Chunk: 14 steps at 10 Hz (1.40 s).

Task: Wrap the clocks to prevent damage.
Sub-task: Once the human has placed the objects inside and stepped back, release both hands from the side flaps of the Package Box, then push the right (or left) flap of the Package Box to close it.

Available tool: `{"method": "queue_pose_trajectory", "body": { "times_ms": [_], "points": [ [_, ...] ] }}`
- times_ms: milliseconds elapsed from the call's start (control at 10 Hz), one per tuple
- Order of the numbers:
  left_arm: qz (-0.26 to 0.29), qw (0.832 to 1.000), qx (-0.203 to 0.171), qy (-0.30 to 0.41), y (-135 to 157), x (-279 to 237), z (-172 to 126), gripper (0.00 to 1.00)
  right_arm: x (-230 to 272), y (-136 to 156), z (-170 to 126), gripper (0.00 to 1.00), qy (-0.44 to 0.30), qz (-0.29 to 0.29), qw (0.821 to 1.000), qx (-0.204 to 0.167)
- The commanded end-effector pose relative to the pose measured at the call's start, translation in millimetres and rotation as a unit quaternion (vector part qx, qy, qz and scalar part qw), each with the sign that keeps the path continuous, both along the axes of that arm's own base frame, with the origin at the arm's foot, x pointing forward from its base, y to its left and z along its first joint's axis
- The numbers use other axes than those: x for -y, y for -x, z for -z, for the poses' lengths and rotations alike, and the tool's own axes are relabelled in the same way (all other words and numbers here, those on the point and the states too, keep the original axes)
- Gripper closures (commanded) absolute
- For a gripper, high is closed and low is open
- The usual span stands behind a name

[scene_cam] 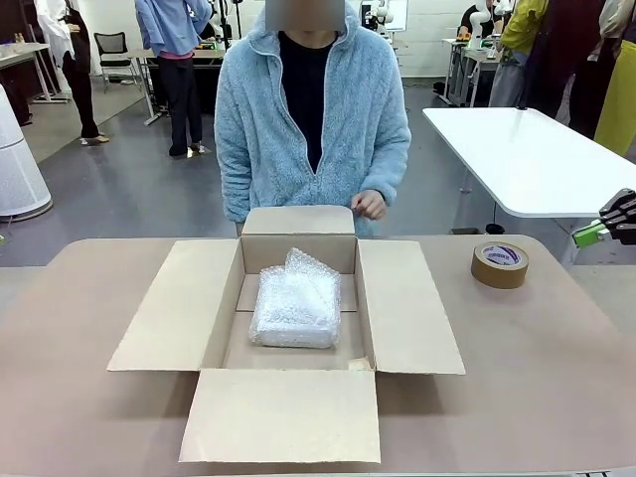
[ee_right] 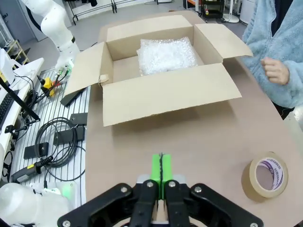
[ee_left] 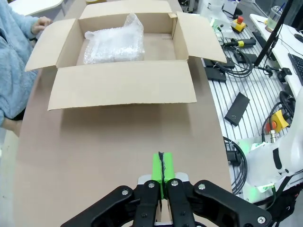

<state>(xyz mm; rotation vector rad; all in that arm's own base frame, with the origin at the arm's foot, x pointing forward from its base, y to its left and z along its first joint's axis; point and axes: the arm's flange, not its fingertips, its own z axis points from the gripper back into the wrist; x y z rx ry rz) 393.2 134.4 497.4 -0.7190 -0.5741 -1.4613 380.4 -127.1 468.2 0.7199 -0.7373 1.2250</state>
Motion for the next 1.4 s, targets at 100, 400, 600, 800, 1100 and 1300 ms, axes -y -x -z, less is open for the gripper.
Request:
{"method": "queue_pose_trajectory", "body": {
  "times_ms": [100,400,600,800,1100,1300],
  "points": [
    [-0.008,1.0,0.004,-0.003,-0.1,3.2,-4.0,1.0,-1.9,-2.4,-1.1,0.99,0.004,-0.006,1.0,-0.002],
    [-0.008,1.0,0.004,-0.003,-0.1,3.2,-4.0,1.0,-1.9,-2.4,-1.1,0.99,0.004,-0.006,1.0,-0.002],
    [-0.008,1.0,0.004,-0.003,-0.1,3.2,-4.0,1.0,-1.9,-2.4,-1.1,0.99,0.004,-0.006,1.0,-0.002],
    [-0.008,1.0,0.004,-0.003,-0.1,3.2,-4.0,1.0,-1.9,-2.4,-1.1,0.99,0.004,-0.006,1.0,-0.002],
    [-0.008,1.0,0.004,-0.003,-0.1,3.2,-4.0,1.0,-1.9,-2.4,-1.1,0.99,0.004,-0.006,1.0,-0.002],
    [-0.008,1.0,0.004,-0.003,-0.1,3.2,-4.0,1.0,-1.9,-2.4,-1.1,0.99,0.004,-0.006,1.0,-0.002]
  ]
}}
